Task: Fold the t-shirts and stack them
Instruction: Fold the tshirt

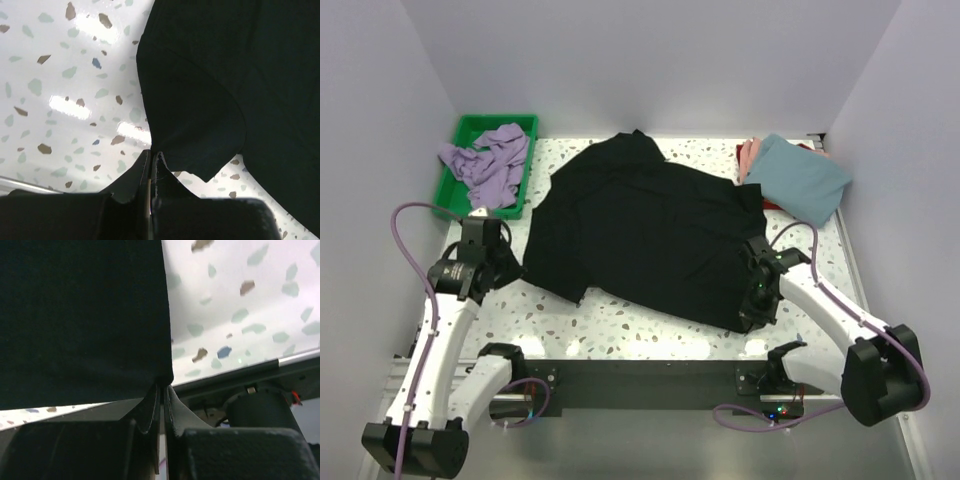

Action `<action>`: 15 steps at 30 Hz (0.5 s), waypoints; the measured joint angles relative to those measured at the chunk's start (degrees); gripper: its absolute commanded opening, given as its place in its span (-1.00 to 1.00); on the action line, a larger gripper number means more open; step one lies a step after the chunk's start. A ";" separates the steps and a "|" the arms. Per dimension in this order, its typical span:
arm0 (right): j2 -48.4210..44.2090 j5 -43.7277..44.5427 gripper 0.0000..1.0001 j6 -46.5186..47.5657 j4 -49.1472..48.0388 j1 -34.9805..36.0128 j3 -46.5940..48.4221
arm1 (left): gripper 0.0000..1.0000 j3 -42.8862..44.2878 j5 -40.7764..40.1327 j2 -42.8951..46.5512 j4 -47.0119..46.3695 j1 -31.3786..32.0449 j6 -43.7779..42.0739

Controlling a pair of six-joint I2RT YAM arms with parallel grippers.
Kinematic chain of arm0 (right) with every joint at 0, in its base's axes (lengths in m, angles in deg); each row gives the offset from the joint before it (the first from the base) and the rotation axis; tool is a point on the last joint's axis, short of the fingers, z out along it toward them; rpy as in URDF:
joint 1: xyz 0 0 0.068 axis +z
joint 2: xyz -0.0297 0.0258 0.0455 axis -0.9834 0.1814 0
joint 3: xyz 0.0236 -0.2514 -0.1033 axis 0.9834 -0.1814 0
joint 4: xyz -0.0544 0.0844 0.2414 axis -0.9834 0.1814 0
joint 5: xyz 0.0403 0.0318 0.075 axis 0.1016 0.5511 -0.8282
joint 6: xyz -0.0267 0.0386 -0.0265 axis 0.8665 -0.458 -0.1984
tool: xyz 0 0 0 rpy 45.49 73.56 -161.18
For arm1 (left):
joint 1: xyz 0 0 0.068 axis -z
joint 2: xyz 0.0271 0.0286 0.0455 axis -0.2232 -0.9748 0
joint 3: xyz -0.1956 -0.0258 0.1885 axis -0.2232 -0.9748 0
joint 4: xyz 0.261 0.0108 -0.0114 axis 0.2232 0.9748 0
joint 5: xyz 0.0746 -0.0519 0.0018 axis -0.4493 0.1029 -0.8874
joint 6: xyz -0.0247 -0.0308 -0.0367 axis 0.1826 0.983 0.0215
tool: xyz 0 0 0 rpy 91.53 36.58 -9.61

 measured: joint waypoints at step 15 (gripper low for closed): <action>-6.69 -5.03 -1.00 0.15 12.28 2.21 1.60 | -1.00 4.61 -1.55 9.90 15.43 0.00 0.37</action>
